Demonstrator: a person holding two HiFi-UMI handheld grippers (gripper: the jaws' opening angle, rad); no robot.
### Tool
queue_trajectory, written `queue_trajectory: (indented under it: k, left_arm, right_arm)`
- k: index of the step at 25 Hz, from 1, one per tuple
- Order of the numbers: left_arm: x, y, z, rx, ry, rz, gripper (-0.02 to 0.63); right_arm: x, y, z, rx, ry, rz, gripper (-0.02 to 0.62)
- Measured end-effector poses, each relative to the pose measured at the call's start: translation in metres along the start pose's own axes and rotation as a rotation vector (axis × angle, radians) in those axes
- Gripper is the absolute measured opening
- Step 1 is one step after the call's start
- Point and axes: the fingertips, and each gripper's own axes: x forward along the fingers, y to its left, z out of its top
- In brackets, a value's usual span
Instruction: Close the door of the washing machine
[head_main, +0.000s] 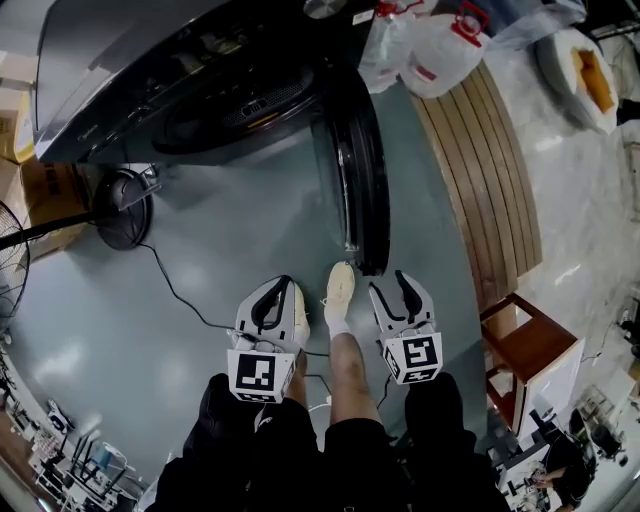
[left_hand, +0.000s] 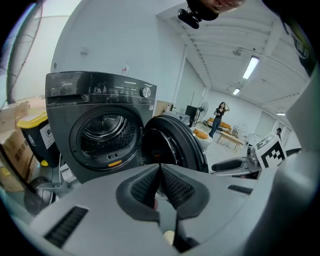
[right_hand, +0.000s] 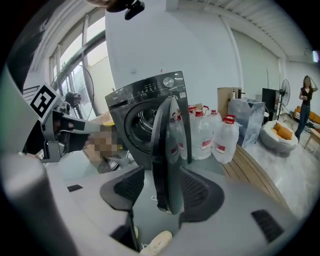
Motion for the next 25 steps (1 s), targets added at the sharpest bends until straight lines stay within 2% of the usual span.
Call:
queue_trajectory:
  k: [7, 9, 12, 13, 25]
  left_arm:
    - [0.014, 0.005, -0.006, -0.009, 0.013, 0.002, 0.026]
    - [0.018, 0.006, -0.005, -0.022, 0.013, 0.005, 0.026]
    - [0.020, 0.011, -0.005, -0.040, 0.008, 0.022, 0.026]
    - [0.019, 0.013, -0.006, -0.044, 0.007, 0.029, 0.026]
    - [-0.012, 0.047, -0.028, -0.108, -0.003, 0.153, 0.026]
  right_arm:
    - [0.025, -0.009, -0.009, -0.040, 0.048, 0.014, 0.247]
    - [0.032, -0.012, -0.012, -0.061, 0.065, 0.025, 0.219]
    - [0.036, -0.013, -0.015, -0.097, 0.077, 0.040, 0.122]
    - [0.036, -0.012, -0.016, -0.105, 0.078, 0.044, 0.111]
    - [0.047, 0.011, -0.018, -0.077, 0.093, 0.056, 0.115]
